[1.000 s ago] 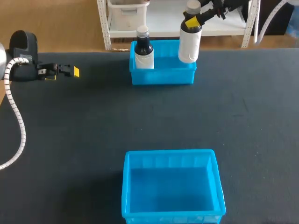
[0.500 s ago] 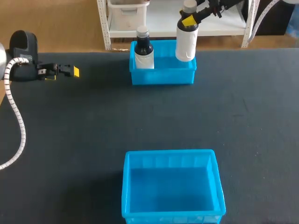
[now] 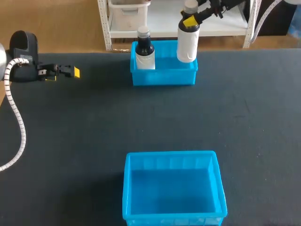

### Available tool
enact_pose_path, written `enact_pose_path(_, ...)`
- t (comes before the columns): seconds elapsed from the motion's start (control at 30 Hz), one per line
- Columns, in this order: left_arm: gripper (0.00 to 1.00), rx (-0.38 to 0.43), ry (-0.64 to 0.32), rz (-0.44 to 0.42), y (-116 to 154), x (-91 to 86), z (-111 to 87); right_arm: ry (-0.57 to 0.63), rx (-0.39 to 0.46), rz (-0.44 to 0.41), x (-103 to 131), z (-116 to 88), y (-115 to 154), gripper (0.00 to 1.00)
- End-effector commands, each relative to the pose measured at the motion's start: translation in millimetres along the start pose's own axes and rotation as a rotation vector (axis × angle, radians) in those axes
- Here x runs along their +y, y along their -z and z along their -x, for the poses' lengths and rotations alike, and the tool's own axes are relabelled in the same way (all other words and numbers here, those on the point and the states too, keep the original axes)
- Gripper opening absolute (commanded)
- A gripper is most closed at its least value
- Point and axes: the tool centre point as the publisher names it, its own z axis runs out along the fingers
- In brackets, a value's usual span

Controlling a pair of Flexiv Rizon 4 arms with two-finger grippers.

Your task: Pick up the bottle, and place it in the far bin if it is heavy, or in the near bin if it is light.

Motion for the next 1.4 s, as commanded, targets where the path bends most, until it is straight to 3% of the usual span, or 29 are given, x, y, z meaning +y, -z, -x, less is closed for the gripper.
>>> enact_pose_path(0.03, 1.0, 0.0, 0.0, 0.0, 0.0, 0.0, 0.0, 0.007, -0.003, 0.134, -12.9, 3.3, -3.2, 0.0)
enact_pose_path(0.57, 1.0, 0.0, 0.0, 0.0, 0.0, 0.0, 0.0, 0.011, -0.003, 0.177, -20.0, -0.1, -19.3, 0.0)
enact_pose_path(1.4, 1.0, 0.0, 0.0, 0.0, 0.0, 0.0, 0.0, -0.026, 0.018, 0.224, -11.1, -17.8, -38.2, 0.0)
